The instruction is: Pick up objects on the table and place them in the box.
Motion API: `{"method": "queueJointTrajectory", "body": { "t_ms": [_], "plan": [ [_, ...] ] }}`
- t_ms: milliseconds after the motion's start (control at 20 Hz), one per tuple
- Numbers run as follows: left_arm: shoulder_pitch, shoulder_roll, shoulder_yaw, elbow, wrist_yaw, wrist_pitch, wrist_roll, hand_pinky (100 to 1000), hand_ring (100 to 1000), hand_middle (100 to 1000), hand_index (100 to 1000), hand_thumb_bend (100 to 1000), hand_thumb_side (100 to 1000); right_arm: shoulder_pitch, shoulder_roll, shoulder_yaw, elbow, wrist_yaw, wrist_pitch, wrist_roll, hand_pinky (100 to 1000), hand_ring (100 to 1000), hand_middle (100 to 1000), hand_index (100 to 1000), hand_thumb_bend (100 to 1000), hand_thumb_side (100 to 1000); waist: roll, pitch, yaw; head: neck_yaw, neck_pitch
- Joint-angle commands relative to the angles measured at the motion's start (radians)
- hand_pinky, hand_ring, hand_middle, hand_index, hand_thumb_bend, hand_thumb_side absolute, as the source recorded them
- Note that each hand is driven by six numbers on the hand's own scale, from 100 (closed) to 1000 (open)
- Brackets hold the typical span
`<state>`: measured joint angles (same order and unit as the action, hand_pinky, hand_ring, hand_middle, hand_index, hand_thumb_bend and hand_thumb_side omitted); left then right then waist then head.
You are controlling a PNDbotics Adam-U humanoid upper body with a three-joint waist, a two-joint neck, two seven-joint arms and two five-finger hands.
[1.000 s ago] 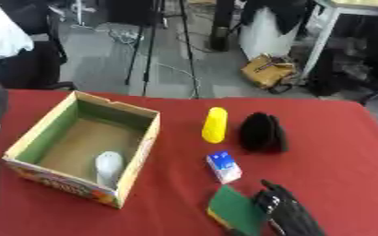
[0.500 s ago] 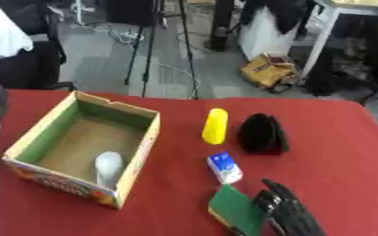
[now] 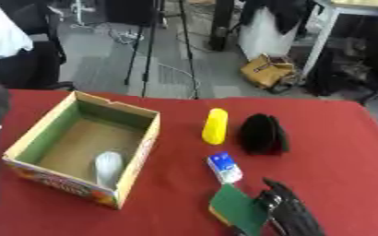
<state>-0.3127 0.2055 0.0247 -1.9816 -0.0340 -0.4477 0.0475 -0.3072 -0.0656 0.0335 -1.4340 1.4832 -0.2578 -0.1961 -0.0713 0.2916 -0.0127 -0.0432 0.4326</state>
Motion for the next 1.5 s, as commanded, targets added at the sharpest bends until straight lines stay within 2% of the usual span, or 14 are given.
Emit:
{"method": "queueJointTrajectory", "body": {
  "t_ms": [50,750,1500],
  "plan": [
    [-0.006,0.004,0.0,-0.018,0.003,0.0,-0.005,995,936,868,823,100,860,-0.006,-0.009,0.001,-0.025,-0.013,0.001,-0.011,952,968,596,702,394,924,0.002,-0.012,0.0,0.001,-0.007],
    [-0.003,0.004,0.0,-0.018,0.003,0.002,-0.007,995,937,870,823,100,861,-0.007,-0.015,0.005,-0.113,-0.084,0.005,-0.012,952,961,570,677,344,914,-0.001,-0.016,-0.01,0.002,-0.008],
    [0.001,0.006,0.002,-0.018,0.002,0.004,-0.006,996,939,871,823,100,863,-0.014,-0.034,0.008,-0.256,-0.205,0.012,0.036,960,961,555,666,321,926,-0.01,-0.025,-0.016,0.005,-0.009]
  ]
}}
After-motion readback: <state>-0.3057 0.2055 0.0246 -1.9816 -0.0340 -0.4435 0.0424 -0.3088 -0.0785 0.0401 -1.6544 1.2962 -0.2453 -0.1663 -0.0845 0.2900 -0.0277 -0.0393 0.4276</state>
